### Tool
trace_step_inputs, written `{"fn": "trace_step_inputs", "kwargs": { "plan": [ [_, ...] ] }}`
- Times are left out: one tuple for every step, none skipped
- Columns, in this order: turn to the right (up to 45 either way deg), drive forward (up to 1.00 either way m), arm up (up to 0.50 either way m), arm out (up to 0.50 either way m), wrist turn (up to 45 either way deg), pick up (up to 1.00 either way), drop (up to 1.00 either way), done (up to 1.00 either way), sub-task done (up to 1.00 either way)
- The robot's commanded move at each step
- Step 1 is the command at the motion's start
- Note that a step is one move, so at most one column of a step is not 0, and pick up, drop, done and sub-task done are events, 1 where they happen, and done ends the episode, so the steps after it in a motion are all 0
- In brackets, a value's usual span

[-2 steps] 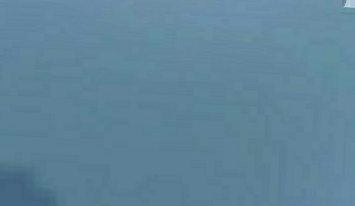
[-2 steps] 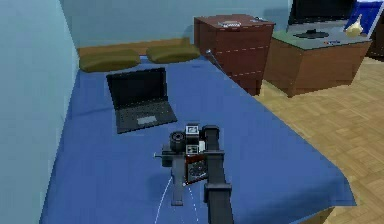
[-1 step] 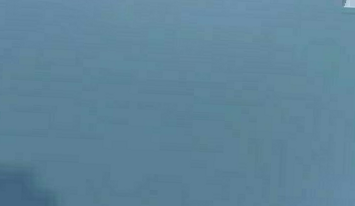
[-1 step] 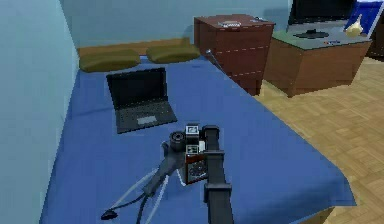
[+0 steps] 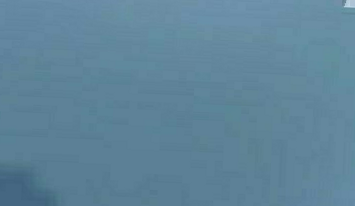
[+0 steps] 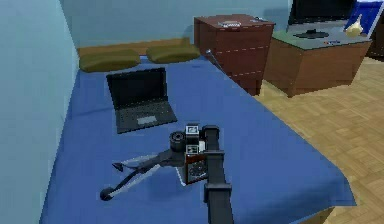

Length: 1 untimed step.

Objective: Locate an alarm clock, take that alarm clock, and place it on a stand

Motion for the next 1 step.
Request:
{"fn": "trace_step_inputs", "kwargs": {
  "plan": [
    [0.0, 0.0, 0.0, 0.0, 45.0, 0.0, 0.0, 0.0, 0.0]
  ]
}}
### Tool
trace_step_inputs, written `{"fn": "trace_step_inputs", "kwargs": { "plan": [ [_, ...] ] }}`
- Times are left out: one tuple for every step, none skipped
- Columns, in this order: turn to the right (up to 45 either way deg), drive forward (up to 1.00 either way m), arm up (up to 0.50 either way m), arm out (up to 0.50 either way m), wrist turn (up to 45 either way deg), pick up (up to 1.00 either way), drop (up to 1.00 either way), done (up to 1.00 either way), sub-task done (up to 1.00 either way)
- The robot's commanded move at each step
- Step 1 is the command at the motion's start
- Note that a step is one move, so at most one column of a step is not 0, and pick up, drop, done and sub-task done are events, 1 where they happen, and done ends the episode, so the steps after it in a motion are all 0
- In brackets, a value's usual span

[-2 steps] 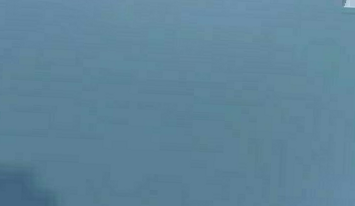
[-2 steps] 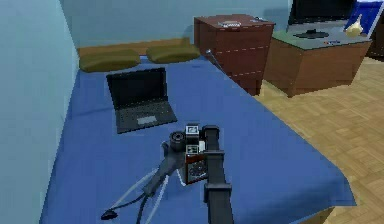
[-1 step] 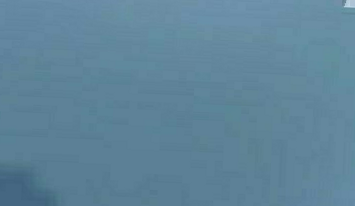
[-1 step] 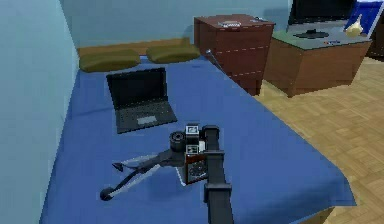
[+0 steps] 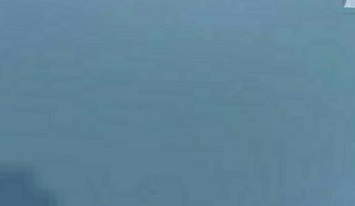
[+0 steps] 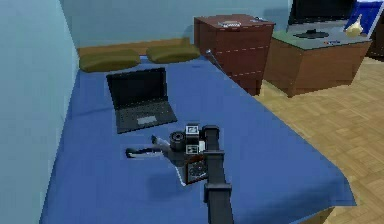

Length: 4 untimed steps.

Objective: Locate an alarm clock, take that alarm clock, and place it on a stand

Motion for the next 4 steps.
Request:
{"fn": "trace_step_inputs", "kwargs": {
  "plan": [
    [0.0, 0.0, 0.0, 0.0, 42.0, 0.0, 0.0, 0.0, 0.0],
    [0.0, 0.0, -0.3, 0.0, 0.0, 0.0, 0.0, 0.0, 0.0],
    [0.0, 0.0, 0.0, 0.0, 0.0, 1.0, 0.0, 0.0, 0.0],
    [0.0, 0.0, 0.1, 0.0, 0.0, 0.0, 0.0, 0.0, 0.0]
  ]
}}
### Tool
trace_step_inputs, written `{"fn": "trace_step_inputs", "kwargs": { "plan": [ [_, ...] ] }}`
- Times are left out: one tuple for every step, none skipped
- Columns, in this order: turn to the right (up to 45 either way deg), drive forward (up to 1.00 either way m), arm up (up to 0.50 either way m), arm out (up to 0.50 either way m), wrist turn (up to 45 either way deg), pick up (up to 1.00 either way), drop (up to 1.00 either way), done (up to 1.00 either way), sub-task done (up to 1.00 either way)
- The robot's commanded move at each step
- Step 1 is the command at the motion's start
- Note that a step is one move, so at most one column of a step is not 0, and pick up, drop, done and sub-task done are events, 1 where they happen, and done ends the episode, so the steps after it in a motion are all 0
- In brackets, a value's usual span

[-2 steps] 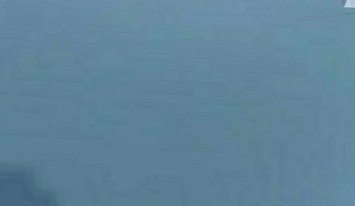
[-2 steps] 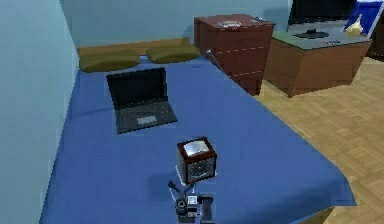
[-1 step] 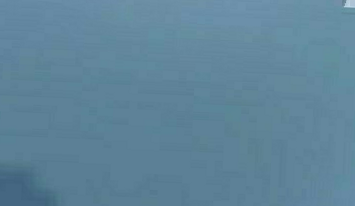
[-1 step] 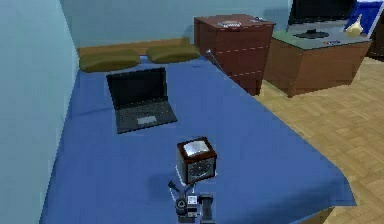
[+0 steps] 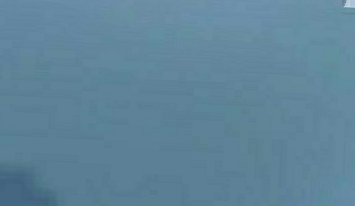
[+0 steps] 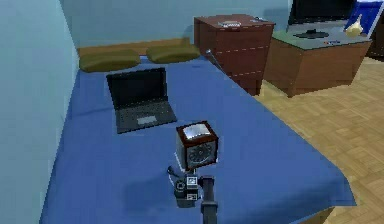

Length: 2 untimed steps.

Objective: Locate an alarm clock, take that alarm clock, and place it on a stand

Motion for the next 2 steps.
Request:
{"fn": "trace_step_inputs", "kwargs": {
  "plan": [
    [0.0, 0.0, 0.4, 0.0, 0.0, 0.0, 0.0, 0.0, 0.0],
    [0.0, 0.0, 0.0, 0.0, -45.0, 0.0, 0.0, 0.0, 0.0]
  ]
}}
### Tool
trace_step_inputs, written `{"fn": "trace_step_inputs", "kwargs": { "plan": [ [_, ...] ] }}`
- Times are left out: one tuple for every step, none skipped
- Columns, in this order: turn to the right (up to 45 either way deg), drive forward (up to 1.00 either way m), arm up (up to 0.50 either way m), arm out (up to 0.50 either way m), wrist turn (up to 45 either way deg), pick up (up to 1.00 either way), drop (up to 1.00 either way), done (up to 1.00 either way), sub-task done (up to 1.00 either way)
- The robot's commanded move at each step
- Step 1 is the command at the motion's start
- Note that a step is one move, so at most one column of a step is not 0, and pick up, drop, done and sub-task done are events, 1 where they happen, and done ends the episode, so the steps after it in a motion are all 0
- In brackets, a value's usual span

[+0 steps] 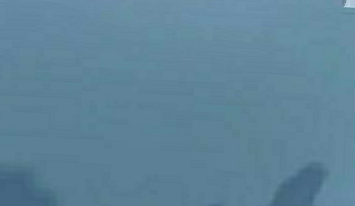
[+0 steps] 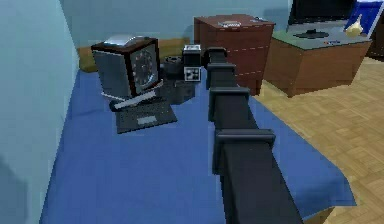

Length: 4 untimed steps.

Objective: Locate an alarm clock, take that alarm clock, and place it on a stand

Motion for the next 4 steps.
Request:
{"fn": "trace_step_inputs", "kwargs": {
  "plan": [
    [0.0, 0.0, 0.0, 0.0, -45.0, 0.0, 0.0, 0.0, 0.0],
    [0.0, 0.0, 0.0, 0.0, -36.0, 0.0, 0.0, 0.0, 0.0],
    [0.0, 0.0, 0.0, -0.28, 0.0, 0.0, 0.0, 0.0, 0.0],
    [-45.0, 0.0, 0.0, 0.0, 0.0, 0.0, 0.0, 0.0, 0.0]
  ]
}}
